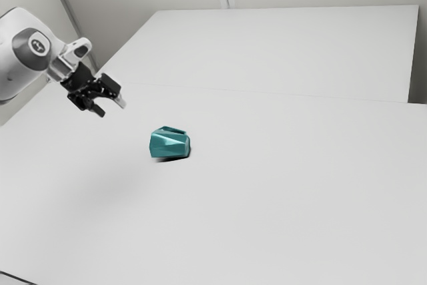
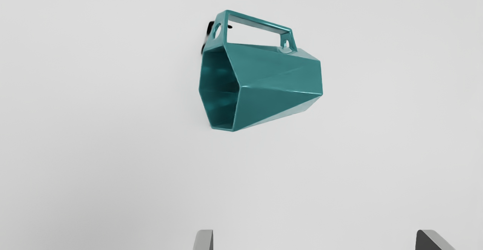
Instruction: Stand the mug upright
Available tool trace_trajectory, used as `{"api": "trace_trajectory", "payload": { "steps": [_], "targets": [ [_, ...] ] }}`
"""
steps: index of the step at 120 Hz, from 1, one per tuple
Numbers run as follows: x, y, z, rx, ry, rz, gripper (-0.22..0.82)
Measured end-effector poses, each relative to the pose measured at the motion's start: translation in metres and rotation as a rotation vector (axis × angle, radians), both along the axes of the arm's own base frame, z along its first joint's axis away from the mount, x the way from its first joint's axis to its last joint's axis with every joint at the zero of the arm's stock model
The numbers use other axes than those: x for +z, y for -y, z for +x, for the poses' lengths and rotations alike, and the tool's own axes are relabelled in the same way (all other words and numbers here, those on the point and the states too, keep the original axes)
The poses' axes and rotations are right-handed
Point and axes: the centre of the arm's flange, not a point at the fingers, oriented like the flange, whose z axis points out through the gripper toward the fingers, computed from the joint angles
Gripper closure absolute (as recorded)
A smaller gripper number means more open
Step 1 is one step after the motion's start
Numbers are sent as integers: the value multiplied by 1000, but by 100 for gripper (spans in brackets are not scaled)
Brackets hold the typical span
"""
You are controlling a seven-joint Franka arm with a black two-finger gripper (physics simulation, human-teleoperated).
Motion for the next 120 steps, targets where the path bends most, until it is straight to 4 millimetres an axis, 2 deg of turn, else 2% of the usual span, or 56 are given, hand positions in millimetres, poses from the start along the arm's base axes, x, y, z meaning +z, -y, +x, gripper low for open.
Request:
{"api": "trace_trajectory", "payload": {
  "steps": [29,49,72,96,120],
  "targets": [
    [-31,-21,-14,28,50,-185,2],
    [-50,-32,-14,13,81,-259,2],
    [-83,-40,-13,-13,82,-340,2],
    [-115,-43,-6,-44,89,-403,2],
    [-148,-55,12,-70,101,-431,3]
  ]
}}
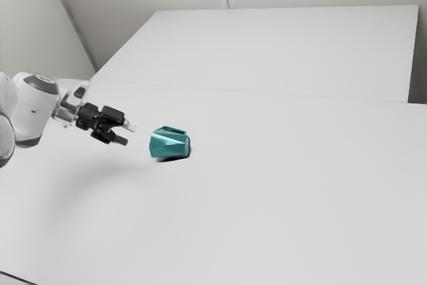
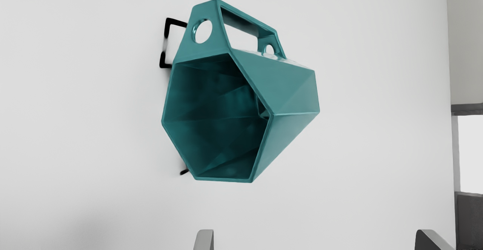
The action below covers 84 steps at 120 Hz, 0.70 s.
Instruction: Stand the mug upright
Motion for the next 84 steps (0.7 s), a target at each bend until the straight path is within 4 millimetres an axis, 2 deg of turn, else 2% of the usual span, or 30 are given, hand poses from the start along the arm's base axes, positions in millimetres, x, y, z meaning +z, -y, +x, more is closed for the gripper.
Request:
{"api": "trace_trajectory", "payload": {
  "steps": [36,55,84],
  "targets": [
    [-27,-6,15,-20,77,-85,3],
    [-33,-7,23,-33,129,-131,3],
    [-52,4,32,-66,167,-187,3]
  ]
}}
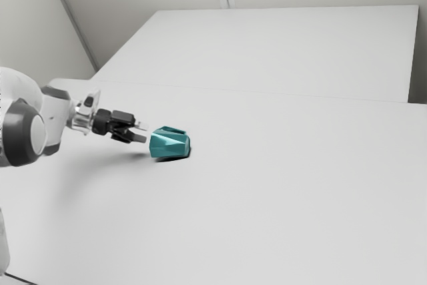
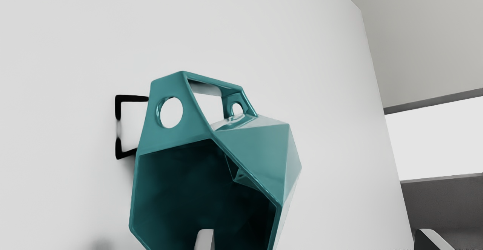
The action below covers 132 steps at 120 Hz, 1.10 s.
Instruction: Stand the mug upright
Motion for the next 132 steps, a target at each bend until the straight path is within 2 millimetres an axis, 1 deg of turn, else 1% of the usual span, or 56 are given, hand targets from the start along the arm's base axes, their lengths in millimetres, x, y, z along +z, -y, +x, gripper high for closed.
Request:
{"api": "trace_trajectory", "payload": {
  "steps": [15,39,60,68,79,98,112,121,132],
  "targets": [
    [-11,6,2,-11,9,-17,3],
    [-23,18,13,-39,31,-32,3],
    [-28,27,16,-53,47,-48,4],
    [-30,29,17,-55,52,-51,6],
    [-30,31,18,-57,59,-56,16],
    [-30,33,18,-61,71,-60,42],
    [-29,33,18,-65,77,-63,58],
    [-28,34,18,-67,81,-64,65],
    [-26,35,19,-69,87,-68,71]
  ]
}}
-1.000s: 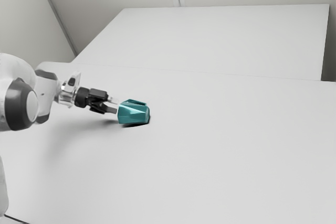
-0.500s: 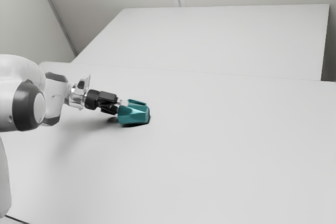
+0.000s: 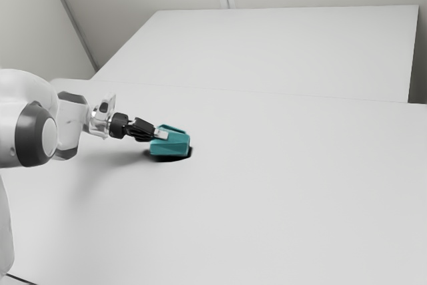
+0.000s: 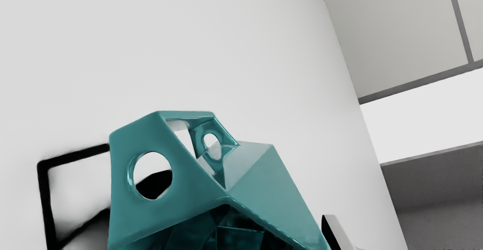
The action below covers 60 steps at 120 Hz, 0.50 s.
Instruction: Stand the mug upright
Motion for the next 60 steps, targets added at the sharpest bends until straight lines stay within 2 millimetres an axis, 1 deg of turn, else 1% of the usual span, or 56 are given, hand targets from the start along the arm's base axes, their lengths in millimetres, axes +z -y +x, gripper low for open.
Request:
{"api": "trace_trajectory", "payload": {
  "steps": [13,24,36,46,53,60],
  "targets": [
    [2,3,1,-4,8,-11,74],
    [10,6,1,-6,24,-20,76],
    [33,9,2,-11,62,-25,77],
    [58,14,2,-21,92,-16,78],
    [73,21,3,-35,102,6,78],
    [87,33,5,-61,105,40,78]
  ]
}}
